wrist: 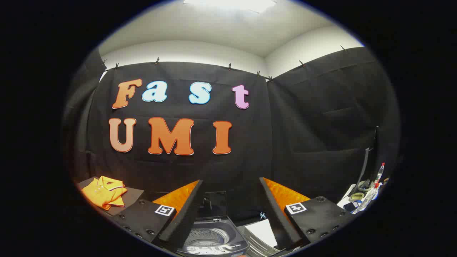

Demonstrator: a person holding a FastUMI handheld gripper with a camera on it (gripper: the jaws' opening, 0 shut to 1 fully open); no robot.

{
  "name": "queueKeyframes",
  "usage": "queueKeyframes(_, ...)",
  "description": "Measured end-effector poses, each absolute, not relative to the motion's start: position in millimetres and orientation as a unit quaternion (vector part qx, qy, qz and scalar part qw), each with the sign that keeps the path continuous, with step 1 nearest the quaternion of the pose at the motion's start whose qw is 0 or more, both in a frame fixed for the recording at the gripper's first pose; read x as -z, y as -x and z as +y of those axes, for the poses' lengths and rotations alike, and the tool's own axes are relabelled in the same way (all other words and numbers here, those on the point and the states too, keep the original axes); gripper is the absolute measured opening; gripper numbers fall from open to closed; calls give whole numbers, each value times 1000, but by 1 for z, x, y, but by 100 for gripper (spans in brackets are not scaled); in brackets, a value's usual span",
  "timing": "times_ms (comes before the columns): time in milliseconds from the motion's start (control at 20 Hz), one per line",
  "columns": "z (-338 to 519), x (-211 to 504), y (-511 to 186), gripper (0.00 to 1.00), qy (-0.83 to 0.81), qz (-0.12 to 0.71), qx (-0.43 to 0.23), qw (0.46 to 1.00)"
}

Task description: Put the clothes into the washing machine and then close the washing machine lid.

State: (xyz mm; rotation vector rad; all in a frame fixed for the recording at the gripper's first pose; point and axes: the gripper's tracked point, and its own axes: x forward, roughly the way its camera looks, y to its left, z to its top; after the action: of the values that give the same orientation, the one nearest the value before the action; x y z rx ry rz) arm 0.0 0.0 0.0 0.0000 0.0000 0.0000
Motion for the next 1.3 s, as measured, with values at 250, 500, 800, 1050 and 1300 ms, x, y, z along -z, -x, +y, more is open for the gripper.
queueKeyframes(250,-1,1,-3,97,-10,3,1,1000)
queueKeyframes(500,13,3,-9,97,-15,10,-5,1000)
queueKeyframes(800,35,-7,-13,97,-5,0,-19,1000)
queueKeyframes(1050,58,-11,-12,97,-1,-4,-33,999)
queueKeyframes(1300,87,-18,-8,97,-4,-9,-47,999)
